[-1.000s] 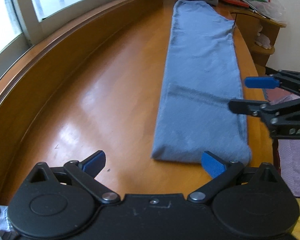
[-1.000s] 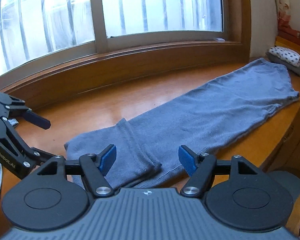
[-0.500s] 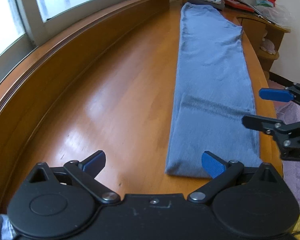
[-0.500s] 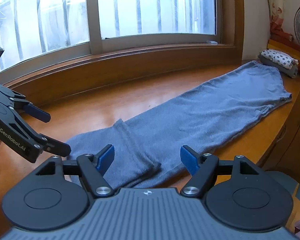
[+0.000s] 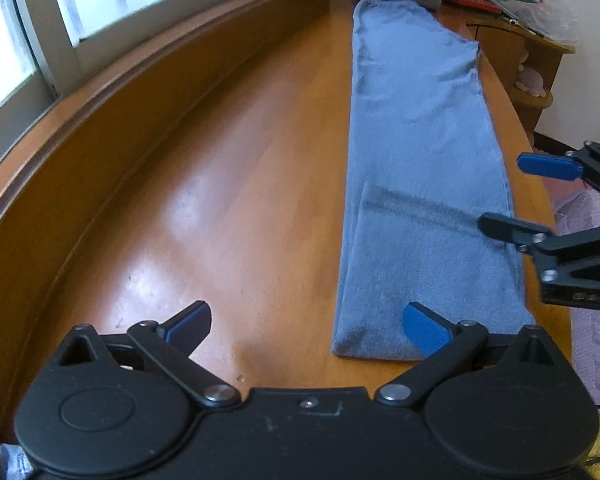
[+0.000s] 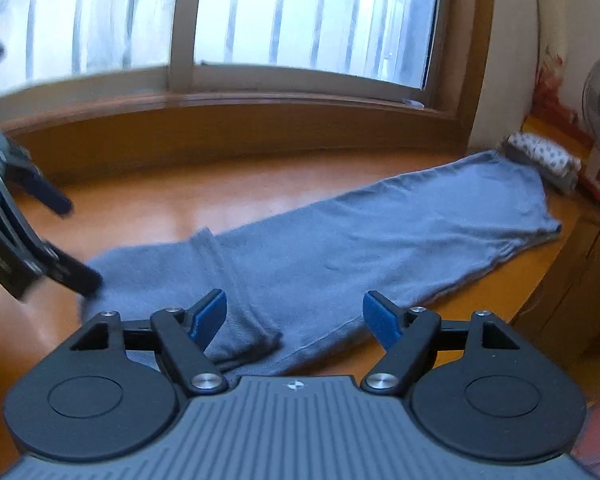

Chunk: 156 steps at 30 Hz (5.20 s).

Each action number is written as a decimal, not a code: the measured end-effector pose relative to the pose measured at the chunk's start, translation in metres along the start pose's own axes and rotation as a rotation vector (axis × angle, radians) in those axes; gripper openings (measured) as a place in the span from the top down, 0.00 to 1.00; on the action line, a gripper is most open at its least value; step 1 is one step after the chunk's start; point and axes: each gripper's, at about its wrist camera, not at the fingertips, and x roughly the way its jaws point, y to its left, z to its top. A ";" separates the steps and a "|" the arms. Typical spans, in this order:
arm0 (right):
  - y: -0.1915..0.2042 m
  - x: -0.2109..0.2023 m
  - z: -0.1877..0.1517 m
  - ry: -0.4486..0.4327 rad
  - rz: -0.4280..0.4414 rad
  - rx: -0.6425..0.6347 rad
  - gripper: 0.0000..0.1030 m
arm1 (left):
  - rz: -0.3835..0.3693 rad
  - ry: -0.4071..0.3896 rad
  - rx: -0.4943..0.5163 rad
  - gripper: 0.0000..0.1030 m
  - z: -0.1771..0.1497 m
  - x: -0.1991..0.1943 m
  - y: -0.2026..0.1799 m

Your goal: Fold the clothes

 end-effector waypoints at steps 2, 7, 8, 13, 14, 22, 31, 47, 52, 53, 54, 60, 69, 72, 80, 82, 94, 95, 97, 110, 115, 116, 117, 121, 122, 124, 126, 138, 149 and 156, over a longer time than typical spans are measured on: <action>-0.001 0.009 -0.004 0.020 -0.014 -0.009 0.24 | 0.031 0.017 0.002 0.00 0.001 0.005 0.000; -0.008 0.006 -0.003 0.025 -0.004 0.033 0.21 | 0.039 0.037 0.008 0.00 0.000 0.011 0.003; -0.008 0.002 -0.002 0.025 -0.009 0.024 0.21 | 0.040 0.032 0.013 0.00 -0.001 0.008 0.003; -0.003 -0.044 -0.007 -0.060 0.145 -0.046 0.21 | 0.016 0.004 0.057 0.00 -0.008 -0.007 0.002; -0.001 -0.053 -0.010 -0.077 0.184 -0.067 0.21 | 0.013 0.004 0.064 0.00 -0.009 -0.009 0.002; 0.042 -0.055 -0.022 -0.099 0.382 -0.324 0.34 | -0.006 -0.003 0.011 0.00 -0.015 -0.023 0.006; 0.031 -0.038 -0.007 -0.019 0.431 -0.180 0.84 | -0.025 0.029 0.078 0.00 -0.031 -0.029 -0.001; -0.008 -0.070 -0.018 -0.048 0.339 -0.203 0.21 | -0.161 -0.041 0.062 0.01 0.007 -0.003 -0.020; 0.016 -0.058 -0.026 -0.108 0.315 -0.362 0.21 | -0.142 -0.040 0.073 0.01 0.010 -0.007 -0.024; 0.022 -0.053 -0.026 -0.122 0.312 -0.389 0.21 | -0.140 -0.039 0.077 0.01 0.011 -0.008 -0.025; 0.027 -0.047 -0.026 -0.136 0.310 -0.416 0.22 | -0.140 -0.040 0.079 0.01 0.011 -0.009 -0.025; 0.029 -0.012 -0.018 -0.046 0.352 -0.383 0.82 | -0.129 -0.088 0.066 0.01 0.013 -0.031 -0.020; -0.085 -0.001 0.007 -0.006 0.636 0.356 0.84 | -0.120 -0.153 -0.019 0.01 0.029 -0.051 0.000; -0.125 0.020 0.001 0.031 0.686 0.579 0.83 | -0.126 -0.137 -0.027 0.01 0.037 -0.043 -0.002; -0.158 0.068 -0.019 0.162 0.572 0.620 0.78 | -0.145 -0.105 0.030 0.01 0.073 -0.008 -0.030; -0.154 0.064 -0.015 0.153 0.551 0.570 0.76 | -0.150 -0.110 0.066 0.01 0.083 0.002 -0.038; -0.161 0.021 -0.005 0.135 0.345 0.335 0.34 | -0.058 -0.009 0.240 0.00 0.101 0.069 -0.074; -0.169 0.016 -0.005 0.126 0.320 0.325 0.34 | -0.053 -0.002 0.247 0.00 0.101 0.069 -0.076; -0.190 0.017 0.001 0.104 0.250 0.314 0.34 | -0.046 0.014 0.251 0.00 0.102 0.070 -0.077; -0.296 0.167 0.056 0.223 -0.042 0.223 0.33 | -0.014 0.099 0.227 0.00 0.088 0.055 -0.097; -0.295 0.185 0.051 0.228 0.069 0.110 0.31 | -0.001 0.134 0.152 0.00 0.078 0.045 -0.098; -0.295 0.189 0.054 0.230 0.087 0.100 0.31 | 0.005 0.138 0.136 0.00 0.076 0.044 -0.098; -0.296 0.193 0.057 0.232 0.105 0.089 0.31 | 0.011 0.142 0.120 0.00 0.075 0.042 -0.098; -0.297 0.221 0.071 0.227 0.166 0.045 0.31 | 0.023 0.159 0.073 0.00 0.074 0.040 -0.100; -0.297 0.226 0.073 0.220 0.178 0.039 0.30 | 0.024 0.166 0.063 0.00 0.074 0.039 -0.100; -0.297 0.238 0.078 0.207 0.202 0.027 0.29 | 0.031 0.171 0.063 0.00 0.076 0.039 -0.104; -0.295 0.243 0.081 0.207 0.213 0.008 0.28 | 0.037 0.171 0.066 0.00 0.078 0.039 -0.109; -0.220 0.076 0.058 0.001 0.262 0.001 0.36 | -0.054 -0.025 0.111 0.00 0.078 -0.008 -0.113; -0.113 0.038 -0.007 0.107 0.177 -0.092 0.39 | -0.270 -0.019 0.266 0.00 0.067 0.027 -0.130; -0.127 0.033 -0.014 0.109 0.162 0.072 0.35 | -0.207 -0.043 0.137 0.00 0.048 0.004 -0.099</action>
